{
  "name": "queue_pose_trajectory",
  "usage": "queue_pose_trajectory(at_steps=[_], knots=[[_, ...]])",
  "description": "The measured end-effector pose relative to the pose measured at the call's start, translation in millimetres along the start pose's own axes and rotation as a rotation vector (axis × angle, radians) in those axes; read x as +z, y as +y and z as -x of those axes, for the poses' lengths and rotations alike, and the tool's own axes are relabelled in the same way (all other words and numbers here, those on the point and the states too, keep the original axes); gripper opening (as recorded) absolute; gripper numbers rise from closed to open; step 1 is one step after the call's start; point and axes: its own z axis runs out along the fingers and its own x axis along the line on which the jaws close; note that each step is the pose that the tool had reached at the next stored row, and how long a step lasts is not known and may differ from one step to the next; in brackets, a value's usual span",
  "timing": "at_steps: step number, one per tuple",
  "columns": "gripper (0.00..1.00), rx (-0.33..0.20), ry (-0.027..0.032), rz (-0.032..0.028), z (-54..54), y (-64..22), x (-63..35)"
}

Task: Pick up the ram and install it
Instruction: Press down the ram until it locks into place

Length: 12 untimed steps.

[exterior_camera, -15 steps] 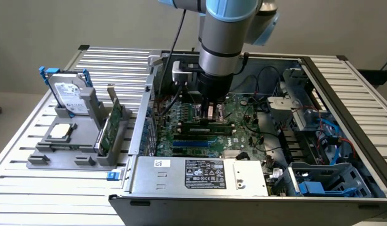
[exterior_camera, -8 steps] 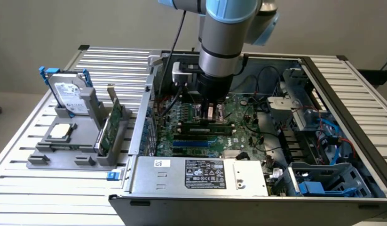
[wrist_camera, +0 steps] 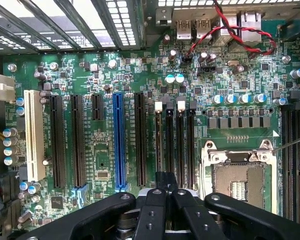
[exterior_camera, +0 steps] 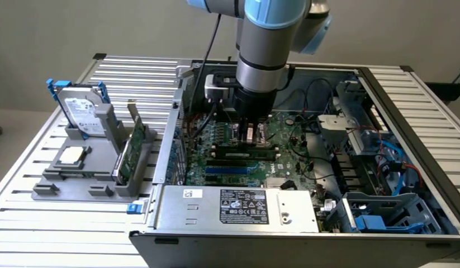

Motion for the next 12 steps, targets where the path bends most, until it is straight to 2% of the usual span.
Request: queue_pose_trajectory(at_steps=[4, 6, 7, 12], knots=[[0.11, 0.000, 0.0024, 0.0000, -0.1, -0.1, 1.5], [0.11, 0.000, 0.0016, 0.0007, 0.1, -0.1, 0.9], [0.11, 0.000, -0.0002, 0.0013, 0.4, 0.0, -1.3], [0.11, 0.000, 0.0031, 0.0046, -0.1, -0.1, -20.3]])
